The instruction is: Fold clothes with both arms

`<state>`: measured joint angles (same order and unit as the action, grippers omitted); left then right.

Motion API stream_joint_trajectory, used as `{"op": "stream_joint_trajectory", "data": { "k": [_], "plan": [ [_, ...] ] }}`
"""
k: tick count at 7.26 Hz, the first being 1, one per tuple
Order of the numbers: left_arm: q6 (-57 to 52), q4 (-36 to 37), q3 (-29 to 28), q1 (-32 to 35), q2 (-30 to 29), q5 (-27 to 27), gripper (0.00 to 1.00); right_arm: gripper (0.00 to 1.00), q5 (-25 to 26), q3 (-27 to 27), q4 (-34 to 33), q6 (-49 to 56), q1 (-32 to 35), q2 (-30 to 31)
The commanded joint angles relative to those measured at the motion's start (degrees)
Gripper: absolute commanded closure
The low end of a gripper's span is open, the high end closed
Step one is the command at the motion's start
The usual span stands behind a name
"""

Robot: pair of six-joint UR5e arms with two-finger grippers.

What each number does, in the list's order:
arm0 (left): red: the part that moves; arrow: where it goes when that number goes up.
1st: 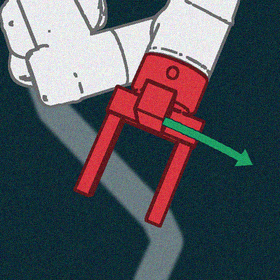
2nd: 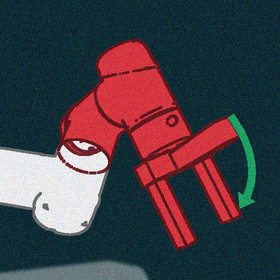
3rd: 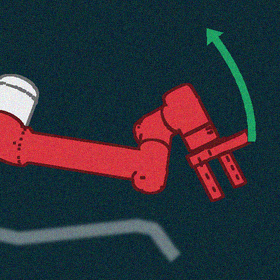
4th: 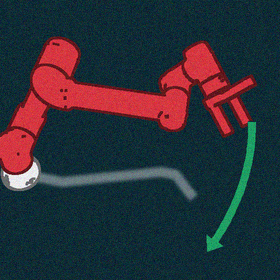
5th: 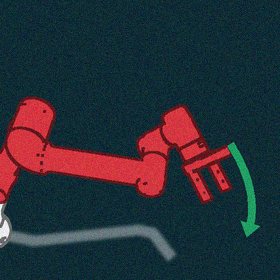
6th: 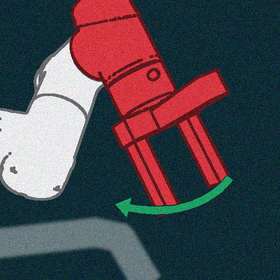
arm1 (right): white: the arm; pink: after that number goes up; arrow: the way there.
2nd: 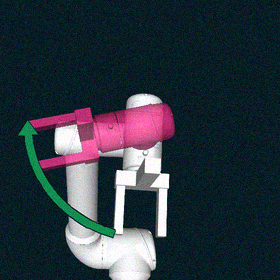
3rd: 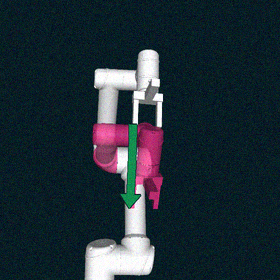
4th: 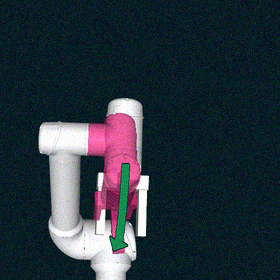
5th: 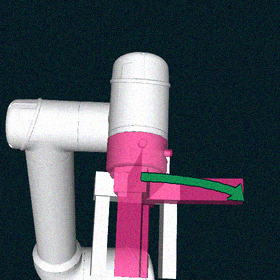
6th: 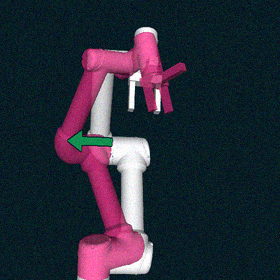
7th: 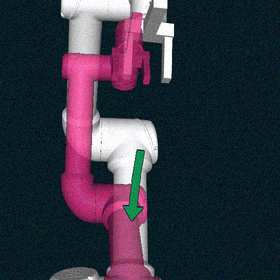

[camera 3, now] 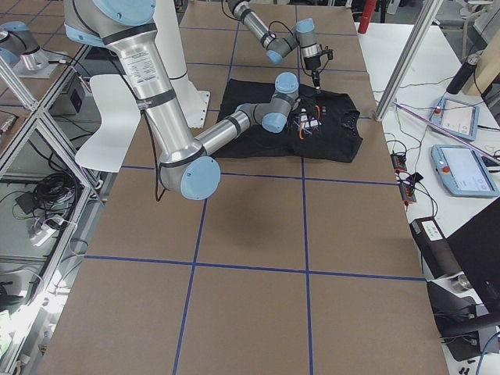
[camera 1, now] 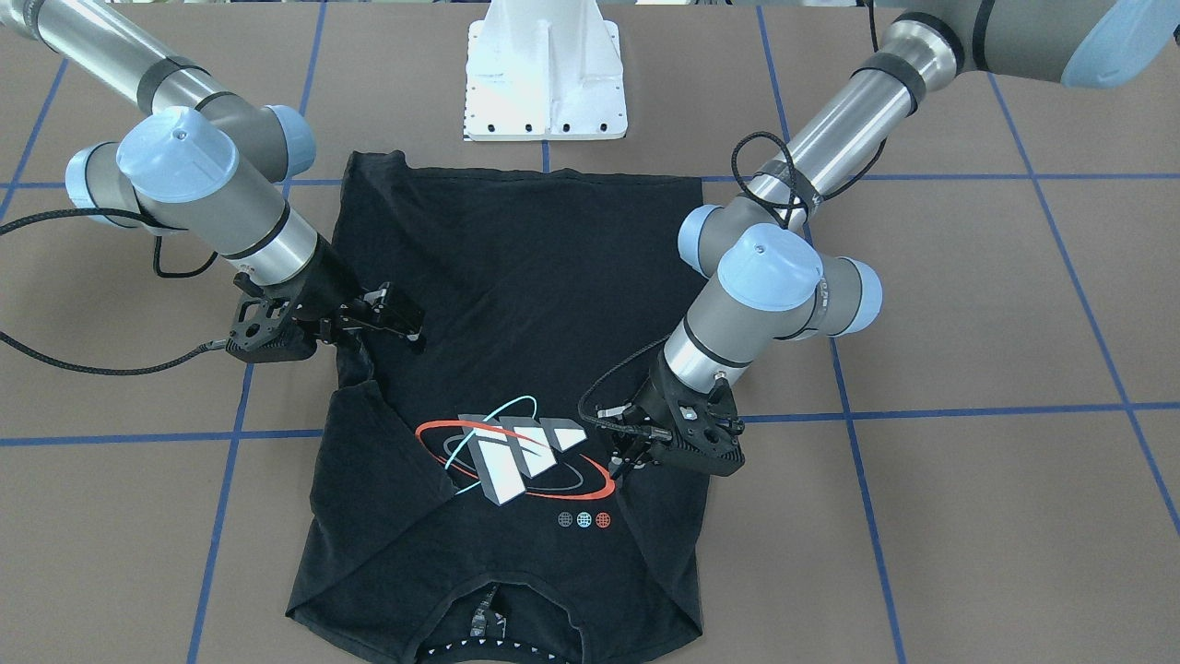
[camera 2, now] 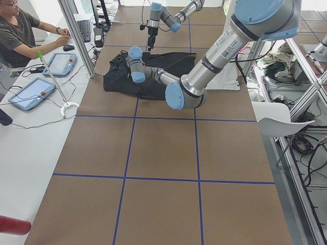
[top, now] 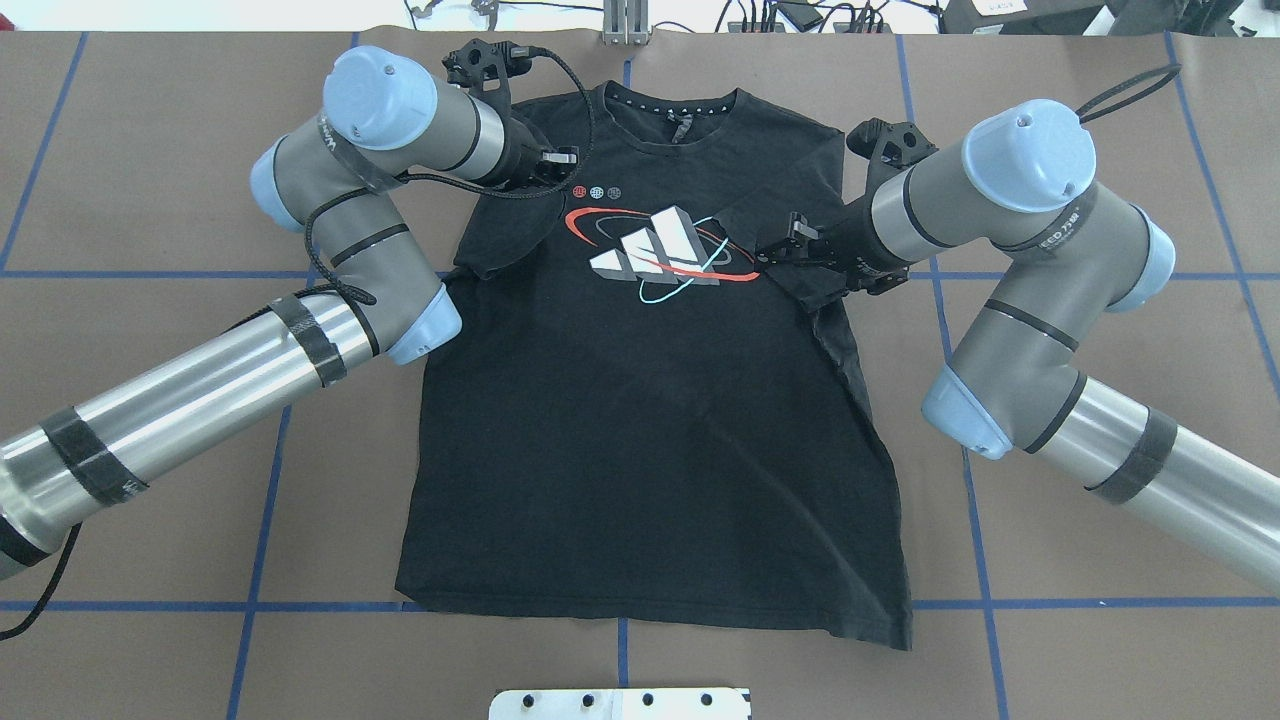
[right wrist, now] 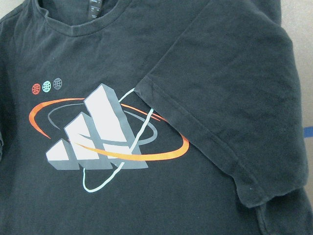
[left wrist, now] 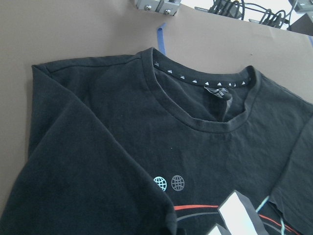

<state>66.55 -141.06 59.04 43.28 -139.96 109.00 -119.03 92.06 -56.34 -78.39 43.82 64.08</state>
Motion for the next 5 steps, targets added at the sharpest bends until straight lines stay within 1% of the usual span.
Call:
{"op": "stream_joint_trajectory", "data": {
  "k": [1, 2, 3, 4, 5],
  "plan": [
    [0.4, 0.1, -0.2, -0.3, -0.4, -1.1, 0.02, 0.00, 0.3, 0.0, 0.0, 0.0, 0.0, 0.0],
    [2.7, 0.1, 1.7, -0.2, -0.7, -0.7, 0.01, 0.00, 0.5, 0.1, -0.3, -0.4, -0.1, -0.2],
    [3.7, 0.8, 6.7, -0.1, 0.4, 0.0, 0.01, 0.00, 2.5, 0.6, -0.4, -5.6, -0.6, -0.4],
    [6.0, 0.8, 12.3, -0.2, 4.5, 2.0, 0.01, 0.00, 8.4, 2.7, -0.7, -14.0, -4.4, 0.0],
    [7.1, 0.8, 18.0, -0.2, 8.6, 2.7, 0.01, 0.00, 14.8, 7.3, -6.7, -20.5, -9.4, 1.3]
  ]
}}
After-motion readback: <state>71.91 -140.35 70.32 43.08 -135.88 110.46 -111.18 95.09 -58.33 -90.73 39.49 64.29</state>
